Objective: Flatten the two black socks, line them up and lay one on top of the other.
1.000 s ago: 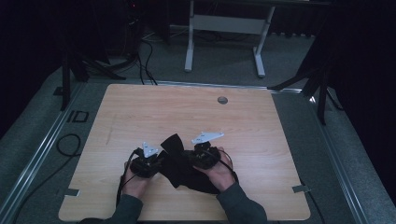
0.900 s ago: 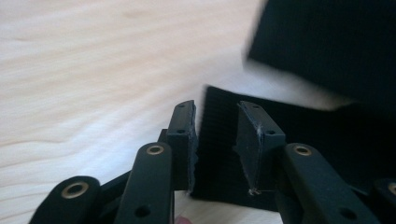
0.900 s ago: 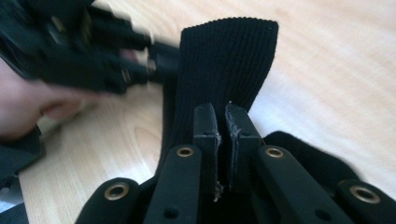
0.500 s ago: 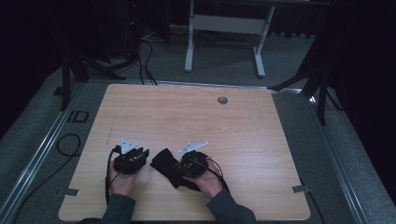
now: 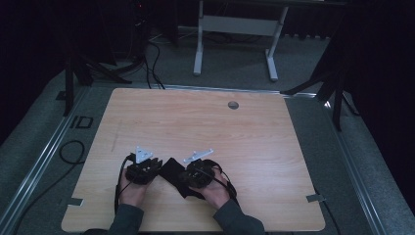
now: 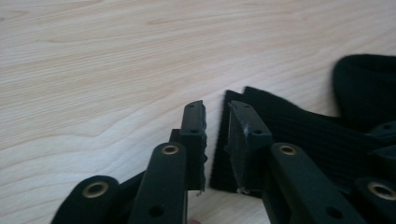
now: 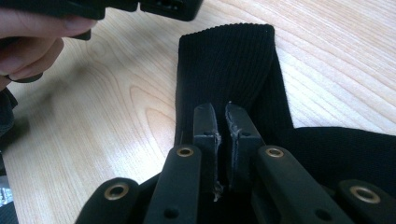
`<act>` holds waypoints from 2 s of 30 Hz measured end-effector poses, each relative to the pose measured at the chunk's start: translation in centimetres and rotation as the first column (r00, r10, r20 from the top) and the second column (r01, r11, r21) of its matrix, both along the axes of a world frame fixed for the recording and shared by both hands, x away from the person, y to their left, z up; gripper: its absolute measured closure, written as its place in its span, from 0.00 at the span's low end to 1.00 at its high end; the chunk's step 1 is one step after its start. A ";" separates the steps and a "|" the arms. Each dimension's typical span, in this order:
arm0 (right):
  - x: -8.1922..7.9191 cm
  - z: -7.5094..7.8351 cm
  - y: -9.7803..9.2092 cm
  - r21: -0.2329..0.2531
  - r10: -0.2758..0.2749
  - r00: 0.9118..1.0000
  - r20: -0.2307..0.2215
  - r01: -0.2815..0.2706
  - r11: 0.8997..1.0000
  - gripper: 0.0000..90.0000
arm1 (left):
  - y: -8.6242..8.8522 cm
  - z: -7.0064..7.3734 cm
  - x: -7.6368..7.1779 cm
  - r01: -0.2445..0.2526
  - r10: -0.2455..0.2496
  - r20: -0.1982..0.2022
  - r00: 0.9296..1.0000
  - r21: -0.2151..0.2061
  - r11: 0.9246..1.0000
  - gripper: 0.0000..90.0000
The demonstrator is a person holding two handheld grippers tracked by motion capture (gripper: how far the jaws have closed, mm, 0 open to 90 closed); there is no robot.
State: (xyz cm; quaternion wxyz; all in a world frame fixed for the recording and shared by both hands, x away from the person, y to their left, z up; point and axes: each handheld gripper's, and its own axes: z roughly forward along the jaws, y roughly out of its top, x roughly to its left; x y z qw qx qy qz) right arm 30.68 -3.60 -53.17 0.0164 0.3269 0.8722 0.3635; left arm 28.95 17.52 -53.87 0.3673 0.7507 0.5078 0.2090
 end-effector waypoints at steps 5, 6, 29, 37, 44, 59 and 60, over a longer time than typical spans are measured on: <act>0.0 -0.2 0.2 -0.005 -0.001 1.000 -0.006 0.001 1.000 0.93 | -1.4 -0.6 0.1 0.065 -0.064 -0.026 0.998 0.053 0.996 0.89; 0.0 -0.3 0.3 -0.005 -0.001 1.000 -0.004 0.001 1.000 0.93 | -1.7 -0.9 0.2 0.079 -0.076 -0.037 0.996 0.077 0.994 0.89; 2.5 2.7 -7.7 0.035 -0.183 0.980 0.082 0.180 0.983 0.80 | -2.4 -1.3 0.4 0.090 -0.084 -0.053 0.995 0.123 0.988 0.91; 4.1 -0.2 -9.5 -0.059 -0.263 0.963 0.057 0.266 0.962 0.78 | -2.4 -1.3 0.3 0.090 -0.084 -0.054 0.995 0.124 0.988 0.91; 4.9 -1.7 -9.0 -0.103 -0.267 0.963 0.045 0.270 0.957 0.73 | -2.4 -1.3 0.3 0.090 -0.084 -0.054 0.995 0.123 0.988 0.91; 4.2 -1.8 -8.0 -0.147 -0.252 0.960 0.124 0.269 0.952 0.84 | -2.5 -1.4 0.3 0.087 -0.081 -0.051 0.995 0.120 0.989 0.90; 4.1 -1.9 -8.0 -0.146 -0.253 0.959 0.124 0.270 0.952 0.84 | -2.5 -1.4 0.3 0.087 -0.081 -0.051 0.995 0.119 0.989 0.90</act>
